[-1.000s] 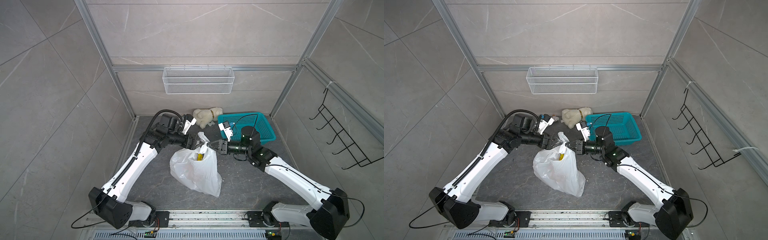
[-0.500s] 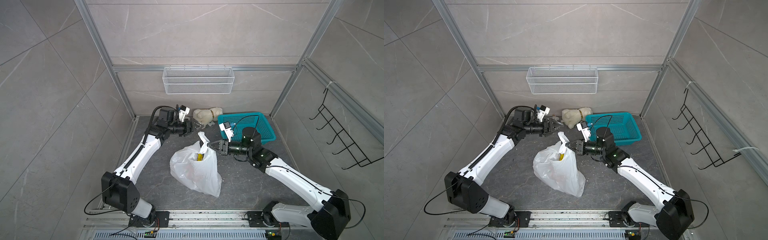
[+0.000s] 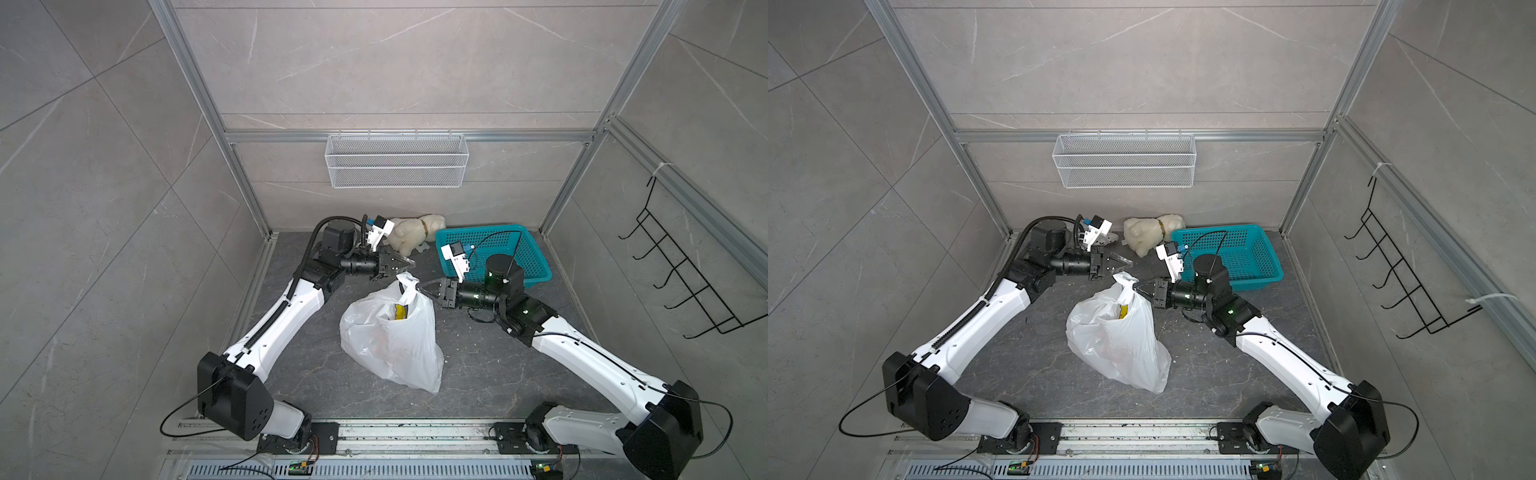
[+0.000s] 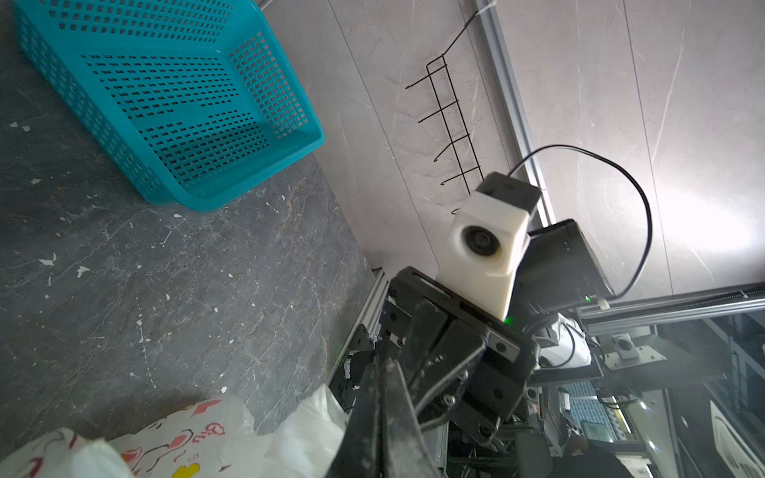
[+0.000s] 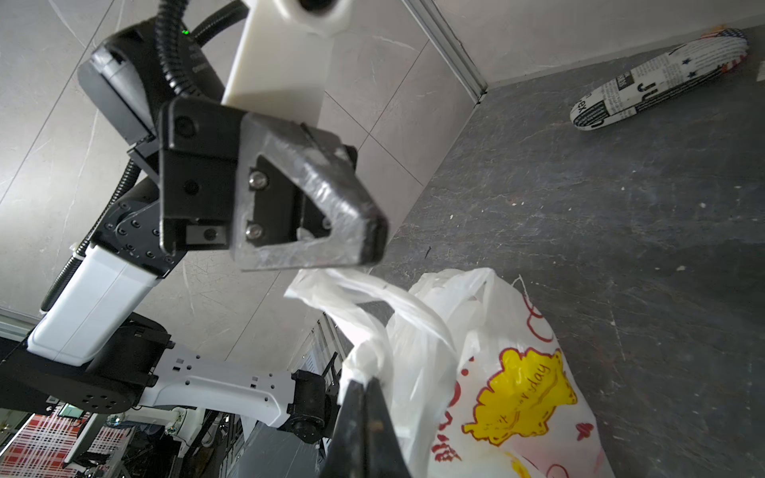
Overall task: Place the peach into a plastic bag & tie a knot
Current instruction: Cross the plastic bag at the center of the board.
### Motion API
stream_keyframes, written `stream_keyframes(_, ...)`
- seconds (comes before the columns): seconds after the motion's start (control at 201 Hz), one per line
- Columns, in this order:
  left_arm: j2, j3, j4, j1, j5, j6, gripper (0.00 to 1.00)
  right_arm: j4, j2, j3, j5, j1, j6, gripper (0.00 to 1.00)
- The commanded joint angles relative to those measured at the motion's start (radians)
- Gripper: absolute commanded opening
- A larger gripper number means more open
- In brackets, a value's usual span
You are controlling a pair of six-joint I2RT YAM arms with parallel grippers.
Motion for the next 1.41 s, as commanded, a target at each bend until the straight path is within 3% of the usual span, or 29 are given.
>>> stream_keyframes(0.0, -0.086, -0.028, 0.035, -0.001, 0.060, 0.035, 0.00, 0.051, -0.019, -0.023, 0.039, -0.009, 0.058, 0.00)
stream_keyframes(0.244, -0.158, -0.120, 0.040, -0.012, 0.106, 0.054, 0.00, 0.103, -0.012, -0.042, 0.089, -0.015, 0.124, 0.00)
stream_keyframes(0.418, -0.173, -0.142, -0.009, -0.082, 0.107, 0.119, 0.00, 0.116, 0.001, -0.039, 0.108, -0.016, 0.164, 0.00)
stream_keyframes(0.582, -0.166, -0.134, -0.147, -0.170, -0.011, 0.242, 0.00, 0.131, 0.003, -0.039, 0.091, -0.016, 0.188, 0.00)
stream_keyframes(0.727, -0.149, -0.142, -0.234, -0.220, -0.174, 0.323, 0.06, 0.122, -0.005, -0.042, 0.084, -0.016, 0.195, 0.00)
stream_keyframes(0.961, -0.141, -0.262, -0.004, -0.239, -0.330, 0.221, 0.06, 0.102, -0.022, -0.043, 0.067, -0.015, 0.201, 0.00)
stream_keyframes(1.17, -0.121, -0.289, 0.083, -0.258, -0.464, 0.220, 0.02, 0.094, -0.033, -0.052, 0.034, -0.015, 0.213, 0.00)
stream_keyframes(1.403, -0.199, -0.398, 0.211, -0.258, -0.591, 0.200, 0.01, 0.010, -0.076, -0.042, 0.009, -0.014, 0.180, 0.00)
